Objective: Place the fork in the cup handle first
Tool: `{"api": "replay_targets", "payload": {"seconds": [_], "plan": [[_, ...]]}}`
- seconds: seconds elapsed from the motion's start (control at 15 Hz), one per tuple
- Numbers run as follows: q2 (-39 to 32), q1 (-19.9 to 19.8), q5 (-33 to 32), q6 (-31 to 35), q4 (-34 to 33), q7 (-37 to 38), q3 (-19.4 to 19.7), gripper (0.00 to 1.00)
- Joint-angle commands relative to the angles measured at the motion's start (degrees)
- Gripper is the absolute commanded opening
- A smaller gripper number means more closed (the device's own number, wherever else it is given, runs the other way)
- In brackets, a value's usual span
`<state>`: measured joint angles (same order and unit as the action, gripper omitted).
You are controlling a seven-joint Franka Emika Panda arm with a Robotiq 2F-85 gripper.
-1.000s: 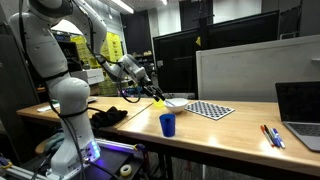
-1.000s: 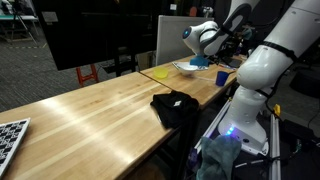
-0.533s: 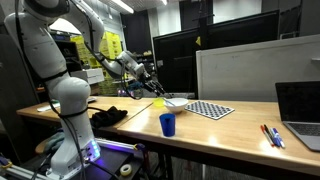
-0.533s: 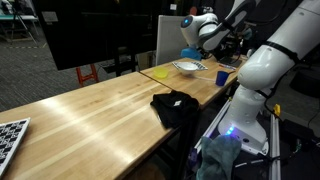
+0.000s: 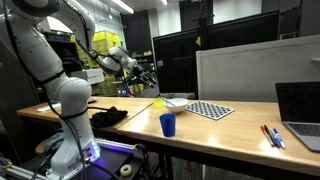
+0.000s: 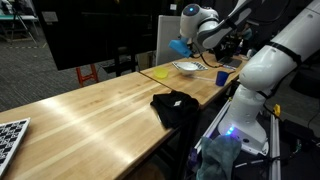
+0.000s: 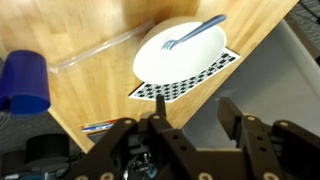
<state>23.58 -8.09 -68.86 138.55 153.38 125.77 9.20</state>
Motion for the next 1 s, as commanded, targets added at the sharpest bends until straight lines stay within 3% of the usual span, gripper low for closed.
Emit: {"api": "replay_targets", "payload": {"seconds": [0.0, 0.13, 0.4, 0.6, 0.73, 0.8, 0.87, 0.93], "plan": [[0.3, 1.2, 4.1, 9.7, 2.1, 3.8, -0.1, 0.83], [0.2, 1.3, 6.3, 16.5, 3.2, 4.2, -0.4, 0.83], [0.2, 5.9, 12.5, 28.7, 5.0, 0.9, 2.9, 0.83], [-1.0, 14.5, 25.5, 33.6, 6.8, -7.0, 9.1, 0.83], [-3.1, 24.6, 36.4, 32.3, 6.0, -14.1, 16.5, 0.83], [-1.8, 29.2, 41.8, 28.8, 6.1, -17.8, 19.8, 0.83], [3.0, 33.8, 47.1, 20.9, 6.1, -21.7, 23.7, 0.83], [3.8, 32.9, 50.6, 16.6, 5.9, -24.8, 24.1, 0.83]]}}
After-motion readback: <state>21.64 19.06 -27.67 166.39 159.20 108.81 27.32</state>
